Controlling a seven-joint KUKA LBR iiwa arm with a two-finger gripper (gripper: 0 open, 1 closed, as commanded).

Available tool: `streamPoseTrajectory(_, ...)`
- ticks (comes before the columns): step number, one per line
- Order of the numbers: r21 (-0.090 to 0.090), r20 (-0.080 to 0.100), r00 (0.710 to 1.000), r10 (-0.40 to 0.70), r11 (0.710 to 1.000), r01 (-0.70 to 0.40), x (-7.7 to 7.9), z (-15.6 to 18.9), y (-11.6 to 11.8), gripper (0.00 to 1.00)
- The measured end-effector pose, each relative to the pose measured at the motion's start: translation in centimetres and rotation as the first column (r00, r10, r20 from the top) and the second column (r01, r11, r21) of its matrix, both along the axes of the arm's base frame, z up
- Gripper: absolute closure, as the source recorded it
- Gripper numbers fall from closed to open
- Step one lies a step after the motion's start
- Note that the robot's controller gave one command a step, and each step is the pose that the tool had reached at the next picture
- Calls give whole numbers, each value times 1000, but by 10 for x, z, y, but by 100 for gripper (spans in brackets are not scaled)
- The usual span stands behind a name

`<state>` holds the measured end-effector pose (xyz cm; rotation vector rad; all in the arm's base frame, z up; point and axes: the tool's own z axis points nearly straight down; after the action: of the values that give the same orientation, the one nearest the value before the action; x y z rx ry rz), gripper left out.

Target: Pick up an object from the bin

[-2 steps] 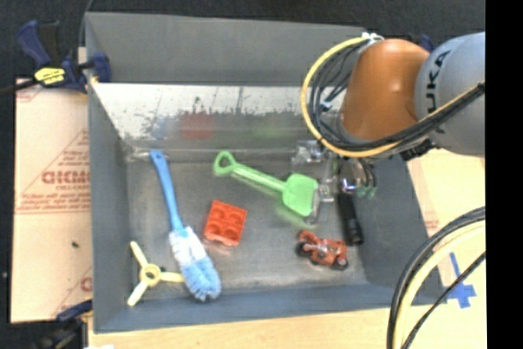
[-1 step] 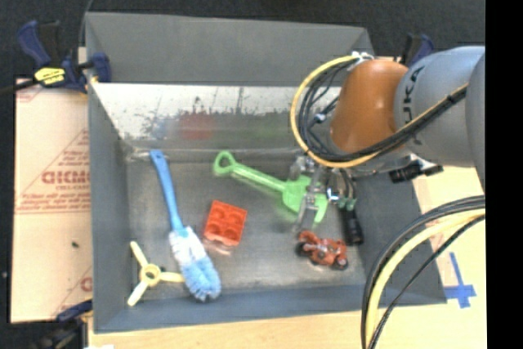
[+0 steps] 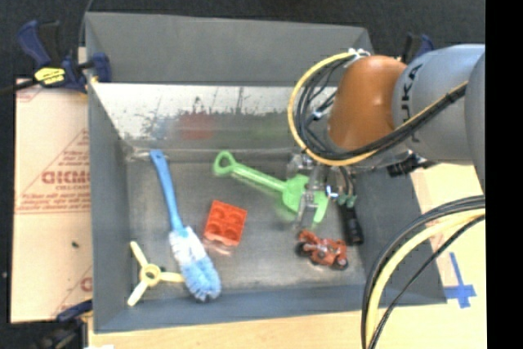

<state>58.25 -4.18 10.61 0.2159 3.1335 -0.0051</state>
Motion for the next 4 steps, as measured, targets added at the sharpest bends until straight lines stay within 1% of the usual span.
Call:
streamPoseTrajectory(1,0,8,981,194,981,-194,70,22,32,0)
streamPoseTrajectory(2,0,-2,996,84,996,-84,13,-3,-2,0)
streamPoseTrajectory(3,1,14,995,101,995,-101,63,-35,24,0)
streamPoseTrajectory(4,-3,3,997,72,997,-72,11,-17,-5,100)
